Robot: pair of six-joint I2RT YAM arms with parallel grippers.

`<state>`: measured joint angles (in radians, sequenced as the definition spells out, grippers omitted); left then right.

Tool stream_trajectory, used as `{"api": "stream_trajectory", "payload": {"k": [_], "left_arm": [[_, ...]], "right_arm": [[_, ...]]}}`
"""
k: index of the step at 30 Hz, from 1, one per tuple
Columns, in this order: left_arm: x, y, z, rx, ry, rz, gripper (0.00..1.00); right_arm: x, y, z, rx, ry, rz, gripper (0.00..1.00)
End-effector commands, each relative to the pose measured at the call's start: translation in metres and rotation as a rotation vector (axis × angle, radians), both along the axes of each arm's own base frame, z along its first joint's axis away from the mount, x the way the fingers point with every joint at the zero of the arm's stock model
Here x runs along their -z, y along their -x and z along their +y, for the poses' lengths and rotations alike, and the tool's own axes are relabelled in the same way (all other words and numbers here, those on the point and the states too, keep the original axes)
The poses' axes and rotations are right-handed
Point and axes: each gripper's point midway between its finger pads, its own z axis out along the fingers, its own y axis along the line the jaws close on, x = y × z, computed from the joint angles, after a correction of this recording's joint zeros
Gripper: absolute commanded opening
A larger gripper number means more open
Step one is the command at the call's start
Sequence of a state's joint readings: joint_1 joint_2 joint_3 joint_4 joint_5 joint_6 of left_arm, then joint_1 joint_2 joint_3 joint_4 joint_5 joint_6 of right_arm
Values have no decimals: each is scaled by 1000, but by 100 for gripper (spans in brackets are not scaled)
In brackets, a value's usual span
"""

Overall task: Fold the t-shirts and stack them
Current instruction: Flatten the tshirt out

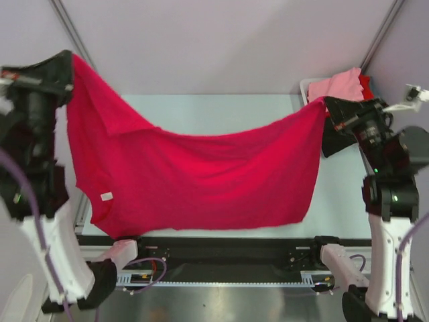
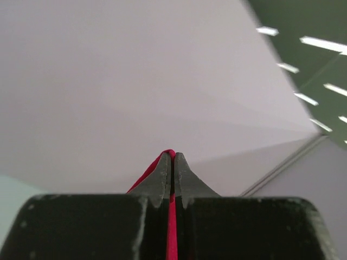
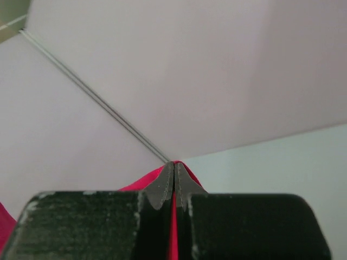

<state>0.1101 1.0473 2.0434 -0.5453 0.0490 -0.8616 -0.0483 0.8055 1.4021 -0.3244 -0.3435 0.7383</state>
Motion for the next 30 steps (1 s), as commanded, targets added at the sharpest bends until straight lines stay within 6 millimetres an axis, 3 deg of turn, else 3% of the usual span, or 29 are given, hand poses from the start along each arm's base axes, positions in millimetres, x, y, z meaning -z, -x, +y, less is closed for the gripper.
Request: {"api": "stream_trajectory", "payload": {"k": [1,2,4,5,6,8,10,11,12,13,14,15,16,17,19,21,23,25,26,27,28,29,30], "left_arm": [[95,-124,13,21,93,307,0],[128,-146,15,23,112,376,0],[147,-169,17,32,147,390,0],[169,-188,18,39,164,439,0],[173,-199,17,51,171,442,0],[179,-224,13,92,176,458,0],[166,-237,9,121,165,434,0],[132,-235,3,158,137,365,0],[132,-252,3,170,131,369,0],[120,-256,2,182,127,343,0],[77,-245,-1,199,106,245,0],[73,-257,-1,206,109,226,0],[55,-254,-2,217,109,175,0],[24,-243,-4,228,89,70,0],[9,-244,-6,243,88,13,0],[-5,-239,-7,256,79,-48,0],[0,-243,-12,287,81,-50,0],[28,-261,-14,309,80,5,0],[54,-272,-14,311,84,57,0],[68,-276,-13,305,77,88,0],[82,-278,-12,295,78,114,0],[116,-280,-12,289,93,187,0],[126,-278,-13,281,86,189,0]], "right_arm": [[49,-63,-7,22,-58,162,0],[73,-83,-8,19,-81,231,0],[89,-106,-6,2,-97,257,0],[99,-116,-5,-8,-104,281,0],[117,-135,-3,-24,-118,334,0],[120,-154,-1,-51,-126,340,0],[116,-177,-3,-74,-144,348,0],[110,-183,-5,-77,-152,340,0],[87,-187,-13,-72,-155,296,0],[87,-199,-18,-74,-183,307,0],[77,-203,-23,-73,-191,287,0],[67,-207,-30,-73,-196,270,0],[49,-212,-34,-73,-199,237,0],[40,-216,-36,-71,-200,224,0],[16,-217,-40,-72,-198,182,0],[20,-229,-42,-72,-207,194,0],[32,-241,-41,-90,-214,217,0],[48,-247,-39,-116,-220,247,0],[76,-253,-38,-123,-235,300,0],[90,-253,-35,-142,-253,333,0],[92,-255,-34,-151,-249,303,0],[125,-257,-35,-147,-267,366,0],[138,-258,-35,-145,-270,385,0]]}}
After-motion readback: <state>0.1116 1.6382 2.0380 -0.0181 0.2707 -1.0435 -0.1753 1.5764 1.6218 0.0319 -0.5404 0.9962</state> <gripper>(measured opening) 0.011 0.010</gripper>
